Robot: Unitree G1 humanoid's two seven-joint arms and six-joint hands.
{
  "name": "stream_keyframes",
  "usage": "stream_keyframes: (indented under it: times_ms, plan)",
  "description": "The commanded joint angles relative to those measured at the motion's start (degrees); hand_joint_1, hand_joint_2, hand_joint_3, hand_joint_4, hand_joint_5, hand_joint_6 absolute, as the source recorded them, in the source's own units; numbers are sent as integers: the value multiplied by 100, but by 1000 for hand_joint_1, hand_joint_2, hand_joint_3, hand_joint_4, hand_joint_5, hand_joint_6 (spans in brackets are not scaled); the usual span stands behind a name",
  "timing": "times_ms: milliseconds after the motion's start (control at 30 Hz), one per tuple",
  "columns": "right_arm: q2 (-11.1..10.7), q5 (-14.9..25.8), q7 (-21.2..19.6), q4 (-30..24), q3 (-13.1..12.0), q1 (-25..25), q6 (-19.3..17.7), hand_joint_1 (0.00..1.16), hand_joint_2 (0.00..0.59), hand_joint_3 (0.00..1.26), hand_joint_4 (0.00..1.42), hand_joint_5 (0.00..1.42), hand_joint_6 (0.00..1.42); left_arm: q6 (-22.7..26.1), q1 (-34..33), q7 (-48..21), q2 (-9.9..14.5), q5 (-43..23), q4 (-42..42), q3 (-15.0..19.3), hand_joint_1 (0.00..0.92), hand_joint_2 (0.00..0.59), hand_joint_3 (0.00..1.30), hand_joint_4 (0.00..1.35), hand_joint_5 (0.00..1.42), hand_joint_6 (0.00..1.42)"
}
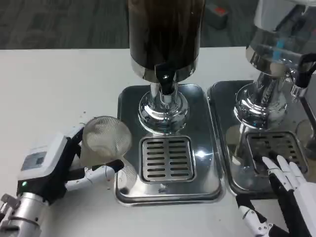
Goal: Grasp the cup under the faucet to collect the drink, then remove the cup.
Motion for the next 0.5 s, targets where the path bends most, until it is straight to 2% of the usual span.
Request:
stream_keyframes:
  times_ms: [33,300,500]
  plan:
    - [27,19,-4,-33,-64,11,49,218,377,124,32,26,216,-58,-60,184,-38,105,108,-60,123,87,301,357,783,1304]
    - [32,43,15,-26,-88,-9,53,208,392,136,32,26,216,-5,-72,255,-131,-37,220,35,131,113,439,527,898,1374]
    - [27,64,40,-33,-103,-17,48,213,389,153,41,26,216,9,-80,366,-173,-54,309,70,207,138,560,664,990,1424]
